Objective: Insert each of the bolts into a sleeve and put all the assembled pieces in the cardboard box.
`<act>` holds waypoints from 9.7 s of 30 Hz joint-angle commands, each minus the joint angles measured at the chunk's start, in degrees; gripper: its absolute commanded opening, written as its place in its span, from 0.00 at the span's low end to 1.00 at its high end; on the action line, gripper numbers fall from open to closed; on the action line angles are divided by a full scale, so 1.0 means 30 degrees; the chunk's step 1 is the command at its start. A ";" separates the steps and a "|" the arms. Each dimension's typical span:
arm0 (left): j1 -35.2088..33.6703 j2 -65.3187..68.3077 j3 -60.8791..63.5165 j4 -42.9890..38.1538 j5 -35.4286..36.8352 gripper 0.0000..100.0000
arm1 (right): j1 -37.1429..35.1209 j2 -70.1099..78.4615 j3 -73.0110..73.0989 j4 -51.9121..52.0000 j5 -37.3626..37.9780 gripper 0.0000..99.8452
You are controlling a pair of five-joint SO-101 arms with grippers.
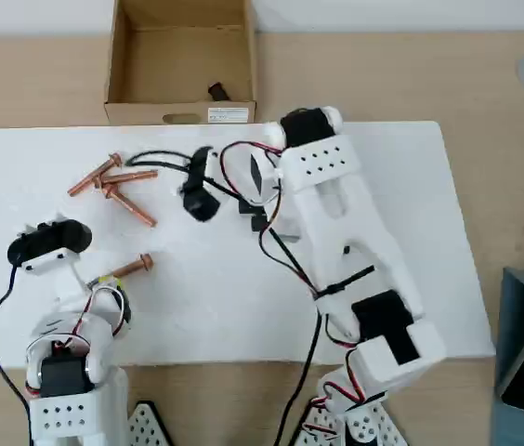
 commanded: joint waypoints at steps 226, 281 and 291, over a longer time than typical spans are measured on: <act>0.3868 0.3619 -0.9641 -0.4396 0.2725 0.01 | 0.0454 -3.0462 2.2344 -1.1516 -2.1919 0.01; 0.9641 -0.0161 -0.9377 -0.5158 0.8615 0.01 | -0.8190 -3.0462 2.4571 -1.7582 -1.7612 0.01; 0.9641 -0.0161 -0.8674 -0.5187 0.8381 0.01 | -0.8190 -3.0462 2.4103 -1.7582 -1.6791 0.01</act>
